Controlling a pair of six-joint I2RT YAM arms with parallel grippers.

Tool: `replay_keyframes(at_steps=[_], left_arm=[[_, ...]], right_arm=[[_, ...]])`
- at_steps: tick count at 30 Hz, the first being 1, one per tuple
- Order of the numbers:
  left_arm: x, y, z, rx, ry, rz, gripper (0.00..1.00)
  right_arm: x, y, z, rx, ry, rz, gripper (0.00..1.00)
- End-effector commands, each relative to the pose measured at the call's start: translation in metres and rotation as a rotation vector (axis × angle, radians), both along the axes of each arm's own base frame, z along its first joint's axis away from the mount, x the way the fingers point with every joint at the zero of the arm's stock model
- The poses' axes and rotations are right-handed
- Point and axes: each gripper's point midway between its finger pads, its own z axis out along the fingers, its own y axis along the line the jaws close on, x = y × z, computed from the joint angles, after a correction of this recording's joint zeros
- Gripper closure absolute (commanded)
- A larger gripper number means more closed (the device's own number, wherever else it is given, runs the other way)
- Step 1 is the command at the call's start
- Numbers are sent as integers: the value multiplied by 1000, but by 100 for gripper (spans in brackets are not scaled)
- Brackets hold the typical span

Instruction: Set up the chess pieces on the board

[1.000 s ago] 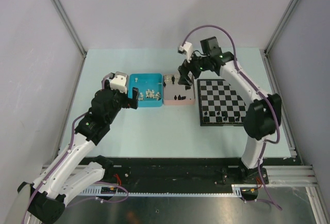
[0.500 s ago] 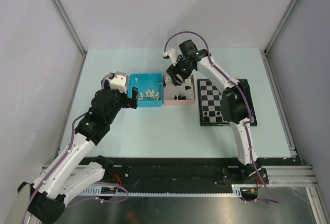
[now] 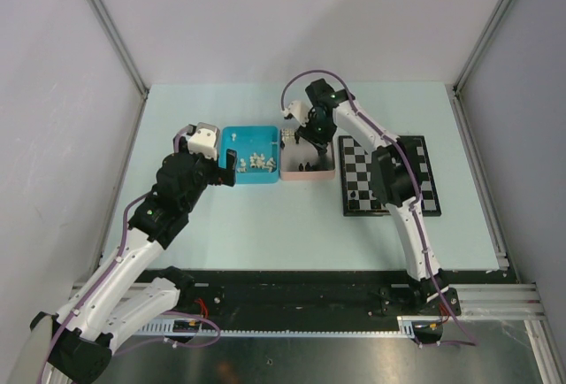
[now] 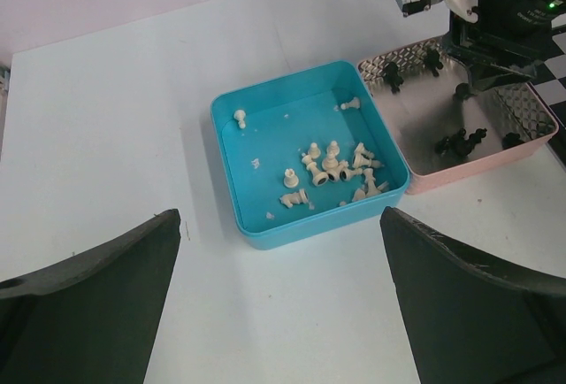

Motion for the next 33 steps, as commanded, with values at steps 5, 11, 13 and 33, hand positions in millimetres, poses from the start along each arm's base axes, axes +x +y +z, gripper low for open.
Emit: replay_keyframes(at_steps=[5,11,13,33], left_arm=[[2,4,7,22,-38,4,0],[2,5,7,24,-38,5,0],[2,5,7,22,-39,5,0],[0,-12,5,-16,-19,-73,0]], right_arm=[[5,-7,-8,-62,-1,60,54],[7,-7,-22,-69,11,72,60],[5,-4,-23,-58,18,80,64],[-37,55,74,459,156,90,88]])
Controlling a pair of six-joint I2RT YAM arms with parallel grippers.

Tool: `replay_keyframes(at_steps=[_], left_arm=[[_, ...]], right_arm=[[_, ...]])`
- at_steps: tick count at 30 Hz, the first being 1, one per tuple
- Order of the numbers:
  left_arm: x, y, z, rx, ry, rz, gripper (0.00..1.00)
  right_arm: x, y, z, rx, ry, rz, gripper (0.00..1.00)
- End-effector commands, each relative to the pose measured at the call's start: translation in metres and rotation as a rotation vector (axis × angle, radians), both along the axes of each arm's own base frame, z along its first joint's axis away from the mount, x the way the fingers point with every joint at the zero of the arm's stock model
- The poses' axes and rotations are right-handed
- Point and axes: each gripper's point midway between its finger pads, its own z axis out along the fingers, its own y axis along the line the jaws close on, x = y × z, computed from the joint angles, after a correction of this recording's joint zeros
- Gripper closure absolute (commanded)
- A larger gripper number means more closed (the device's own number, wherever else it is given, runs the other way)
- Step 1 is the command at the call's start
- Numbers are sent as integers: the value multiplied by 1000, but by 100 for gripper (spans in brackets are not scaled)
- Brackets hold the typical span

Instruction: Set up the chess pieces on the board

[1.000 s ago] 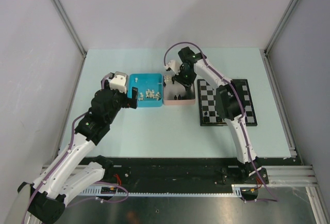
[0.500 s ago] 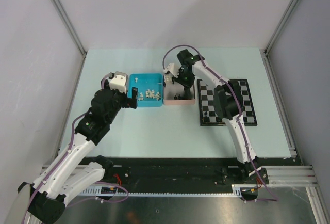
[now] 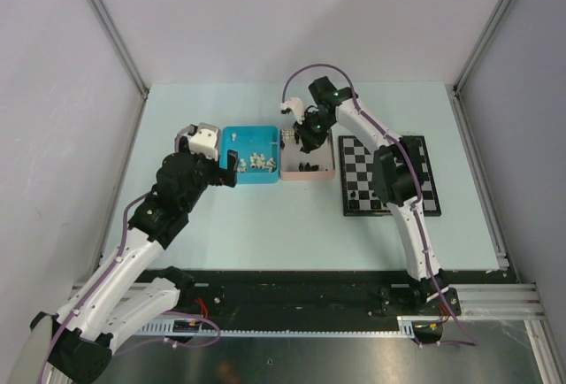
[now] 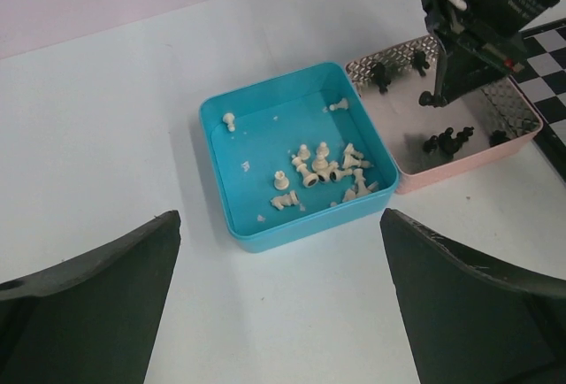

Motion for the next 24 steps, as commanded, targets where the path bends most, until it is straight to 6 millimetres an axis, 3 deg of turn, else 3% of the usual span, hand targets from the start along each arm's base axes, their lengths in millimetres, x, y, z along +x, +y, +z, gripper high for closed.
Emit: replay_keyframes(at_steps=[1,2,7,12,24], left_arm=[[1,-11,7,-43,-14,-50,0],[1,-19,4,-56,5,-86,0],[-2,-56,11,-293,116,-176,0],[-6,-81,1,-469,232,-221,0],[-21,-101,-18,-711,318,-267,1]], right_arm=[[-13,19,76,230,7,0,88],[-13,22,90,264,-11,5,88],[-18,24,104,288,-49,12,87],[-29,19,111,298,-67,24,87],[-50,16,126,255,-152,65,87]])
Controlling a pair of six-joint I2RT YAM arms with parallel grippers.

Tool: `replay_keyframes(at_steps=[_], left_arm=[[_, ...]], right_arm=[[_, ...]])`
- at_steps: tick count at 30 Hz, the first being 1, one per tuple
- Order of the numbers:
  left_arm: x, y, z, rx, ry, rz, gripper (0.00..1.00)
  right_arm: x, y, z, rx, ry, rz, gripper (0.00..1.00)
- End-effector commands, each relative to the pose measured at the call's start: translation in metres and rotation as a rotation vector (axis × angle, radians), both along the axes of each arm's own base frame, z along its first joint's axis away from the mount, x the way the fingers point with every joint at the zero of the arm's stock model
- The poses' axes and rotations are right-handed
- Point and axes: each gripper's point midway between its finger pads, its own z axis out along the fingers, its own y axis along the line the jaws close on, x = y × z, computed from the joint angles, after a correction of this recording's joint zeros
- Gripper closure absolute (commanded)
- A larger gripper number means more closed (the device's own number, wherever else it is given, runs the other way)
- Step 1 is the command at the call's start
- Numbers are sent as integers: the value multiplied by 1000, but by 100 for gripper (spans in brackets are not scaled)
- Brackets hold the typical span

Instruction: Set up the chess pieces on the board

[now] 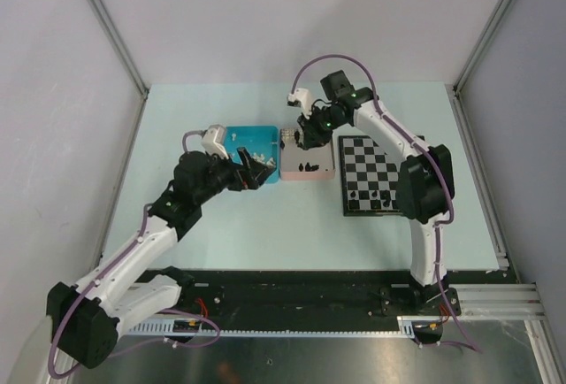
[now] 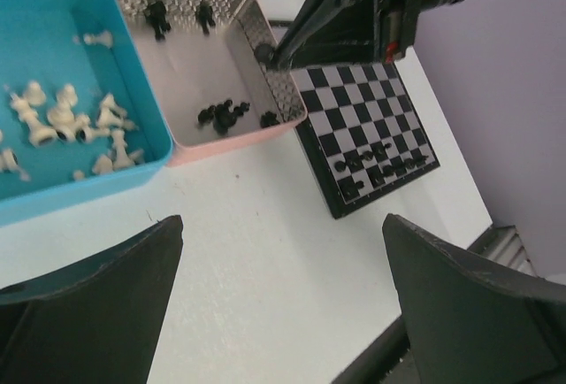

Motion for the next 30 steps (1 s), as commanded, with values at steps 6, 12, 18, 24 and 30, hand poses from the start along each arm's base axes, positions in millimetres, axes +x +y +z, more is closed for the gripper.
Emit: replay_keyframes(at_steps=[6,12,18,24,30], left_arm=[[-10,-5,7,-126,-1,-15,1],[-11,1,4,-105,-14,-12,1],[-15,13,5,11,-47,-43,1],[-11,35,2,252,-87,-43,0],[-10,62,-9,426,-112,7,0]], right_arm=[[-7,-1,42,-46,-169,34,87],[-18,-17,49,-131,-208,33,87],[-32,-66,65,-249,-269,-29,87],[-49,-153,57,-414,-254,-131,87],[-63,-267,25,-700,-186,-238,87]])
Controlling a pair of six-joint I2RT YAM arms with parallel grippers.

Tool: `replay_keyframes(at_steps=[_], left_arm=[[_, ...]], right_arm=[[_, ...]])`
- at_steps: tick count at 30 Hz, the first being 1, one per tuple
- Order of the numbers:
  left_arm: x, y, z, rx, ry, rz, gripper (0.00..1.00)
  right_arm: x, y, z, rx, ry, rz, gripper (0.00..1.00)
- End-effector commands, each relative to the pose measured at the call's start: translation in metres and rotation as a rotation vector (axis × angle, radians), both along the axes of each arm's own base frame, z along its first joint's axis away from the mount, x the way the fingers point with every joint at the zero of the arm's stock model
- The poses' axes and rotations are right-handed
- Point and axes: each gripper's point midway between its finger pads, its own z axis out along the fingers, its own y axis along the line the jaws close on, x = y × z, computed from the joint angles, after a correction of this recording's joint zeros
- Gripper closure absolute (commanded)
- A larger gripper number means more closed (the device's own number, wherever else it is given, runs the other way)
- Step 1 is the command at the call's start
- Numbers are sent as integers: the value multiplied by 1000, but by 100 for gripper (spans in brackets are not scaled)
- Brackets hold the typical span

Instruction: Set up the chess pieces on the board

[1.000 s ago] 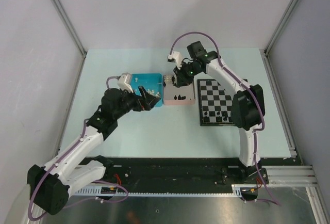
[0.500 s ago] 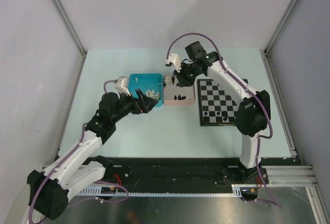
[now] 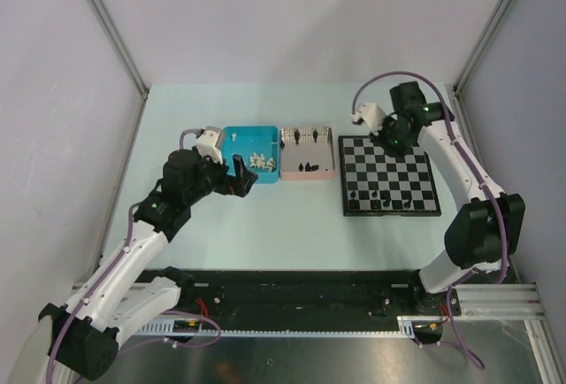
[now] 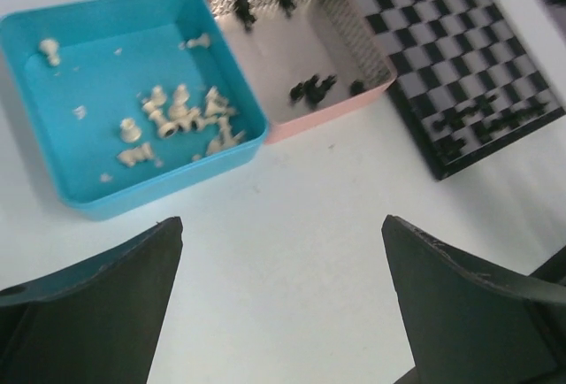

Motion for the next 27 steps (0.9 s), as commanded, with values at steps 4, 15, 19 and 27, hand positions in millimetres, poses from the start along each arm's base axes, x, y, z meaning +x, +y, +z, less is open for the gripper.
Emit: replay_keyframes(at_steps=[4,15,19,27], left_arm=[[-5,31,-14,180,-37,43,0],[-8,39,-11,197,-64,67,0],[-8,40,-11,200,-65,71,0],[-8,42,-10,204,-69,81,0]], right_arm=[[-24,-117,-28,-375,100,-102,87],[-19,-172,-71,-662,285,-105,86],[-7,-172,-85,-701,304,-96,85],[7,-147,-102,-671,343,-69,83]])
